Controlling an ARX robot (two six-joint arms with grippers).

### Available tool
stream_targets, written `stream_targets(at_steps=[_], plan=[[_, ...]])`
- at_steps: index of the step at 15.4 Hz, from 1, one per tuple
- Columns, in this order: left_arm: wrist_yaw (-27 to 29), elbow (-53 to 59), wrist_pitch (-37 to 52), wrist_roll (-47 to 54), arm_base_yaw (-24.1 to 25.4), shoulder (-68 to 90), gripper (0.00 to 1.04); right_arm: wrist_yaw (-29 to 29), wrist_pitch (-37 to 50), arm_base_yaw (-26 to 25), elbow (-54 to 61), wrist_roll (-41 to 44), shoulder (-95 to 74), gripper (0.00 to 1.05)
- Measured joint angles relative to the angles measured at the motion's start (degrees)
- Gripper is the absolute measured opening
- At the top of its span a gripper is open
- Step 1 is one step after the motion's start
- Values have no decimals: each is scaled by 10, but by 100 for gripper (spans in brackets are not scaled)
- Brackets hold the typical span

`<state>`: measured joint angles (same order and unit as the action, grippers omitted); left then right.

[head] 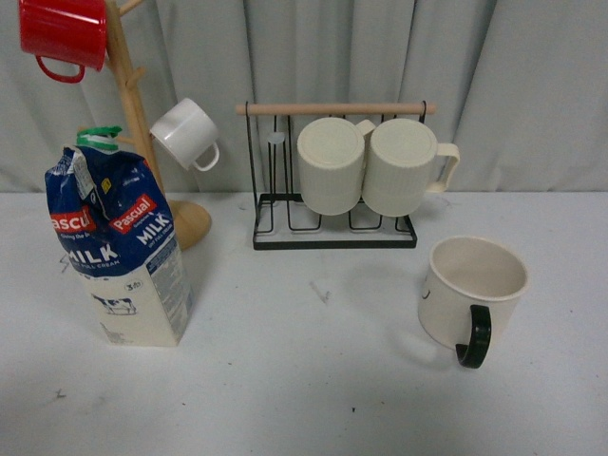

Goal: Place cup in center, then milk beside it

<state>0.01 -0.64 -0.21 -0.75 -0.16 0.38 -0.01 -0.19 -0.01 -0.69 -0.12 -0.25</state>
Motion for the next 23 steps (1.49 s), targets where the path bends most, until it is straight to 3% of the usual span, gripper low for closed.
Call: stream_targets(at_steps=[19,20,23], plan=[[0,0,0,0,0,0,98,1,-2,0,0,1,0,98],[0,0,0,0,0,0,98,40,-40,-16,-15,18,-31,98],[0,0,0,0,0,0,98,44,164,-23,-84,23,-288,98]])
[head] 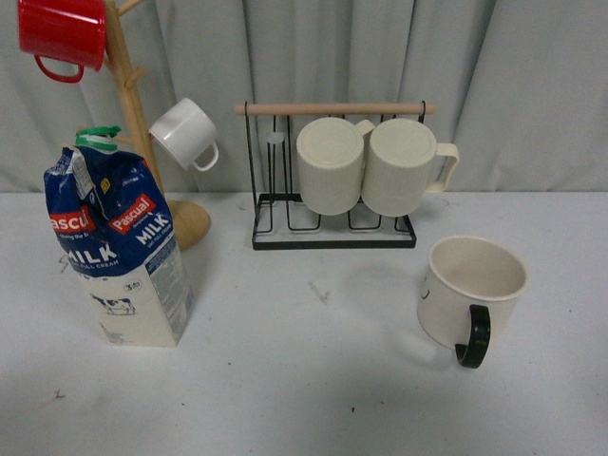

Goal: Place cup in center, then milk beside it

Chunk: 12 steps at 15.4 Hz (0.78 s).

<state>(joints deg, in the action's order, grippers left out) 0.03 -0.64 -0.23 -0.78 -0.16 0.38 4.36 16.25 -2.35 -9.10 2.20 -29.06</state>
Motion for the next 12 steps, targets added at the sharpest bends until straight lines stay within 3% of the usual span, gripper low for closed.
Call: stream_targets(at_steps=[2,3,8,12], plan=[[0,0,0,0,0,0,98,-39,141,2,-89,-44,-214,98],[0,0,0,0,0,0,98,-72,162,14,-147,-73,-328,98],[0,0,0,0,0,0,98,-71,-94,77,-435,-207,-681,98],[0,0,0,0,0,0,98,-36,-193,108,-540,-253,-810,98]])
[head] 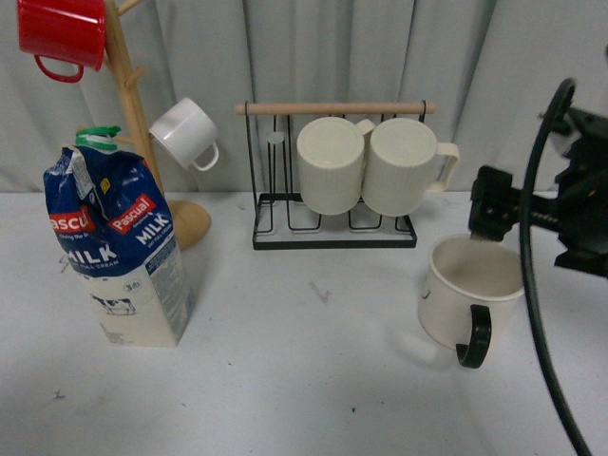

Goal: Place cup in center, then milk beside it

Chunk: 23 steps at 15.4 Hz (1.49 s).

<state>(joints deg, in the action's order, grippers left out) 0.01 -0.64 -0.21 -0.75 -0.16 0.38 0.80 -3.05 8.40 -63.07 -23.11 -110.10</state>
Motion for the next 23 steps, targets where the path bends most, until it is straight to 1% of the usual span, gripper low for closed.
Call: stream_targets(at_steps=[4,6,8,9,10,14,15,18,21,23], plan=[[0,0,0,0,0,0,98,-9,-26,25,-26,-9,-47,98],[0,0,0,0,0,0,98,-9,-25,25,-26,-10,-49,98],[0,0,0,0,0,0,98,-26,-22,19,-10,-16,-50,96],[0,0,0,0,0,0,98,-32,-21,14,-6,-16,-50,86],[0,0,0,0,0,0,98,-39,-17,0,-2,-15,-50,55],[0,0,0,0,0,0,98,-39,-17,-5,-2,-14,-45,11],[0,0,0,0,0,0,98,-38,-21,-5,-3,-11,-42,3],[0,0,0,0,0,0,98,-33,-48,26,-33,-14,-21,3],[0,0,0,0,0,0,98,-32,-79,77,-78,-14,-21,3],[0,0,0,0,0,0,98,-37,-85,94,-94,-13,-35,3]])
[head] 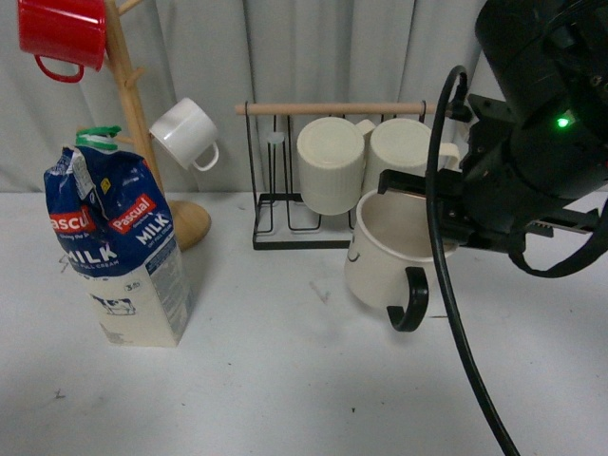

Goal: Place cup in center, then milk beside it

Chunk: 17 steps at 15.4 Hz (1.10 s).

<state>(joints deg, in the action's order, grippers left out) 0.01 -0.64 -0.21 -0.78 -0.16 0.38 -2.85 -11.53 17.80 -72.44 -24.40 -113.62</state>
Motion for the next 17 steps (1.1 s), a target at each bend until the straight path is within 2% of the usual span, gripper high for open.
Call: stream_targets(at_steps=[8,17], plan=[[0,0,0,0,0,0,98,-11,-4,51,-7,0,-32,3],[0,0,0,0,0,0,98,-26,-6,43,10,-11,-48,3]])
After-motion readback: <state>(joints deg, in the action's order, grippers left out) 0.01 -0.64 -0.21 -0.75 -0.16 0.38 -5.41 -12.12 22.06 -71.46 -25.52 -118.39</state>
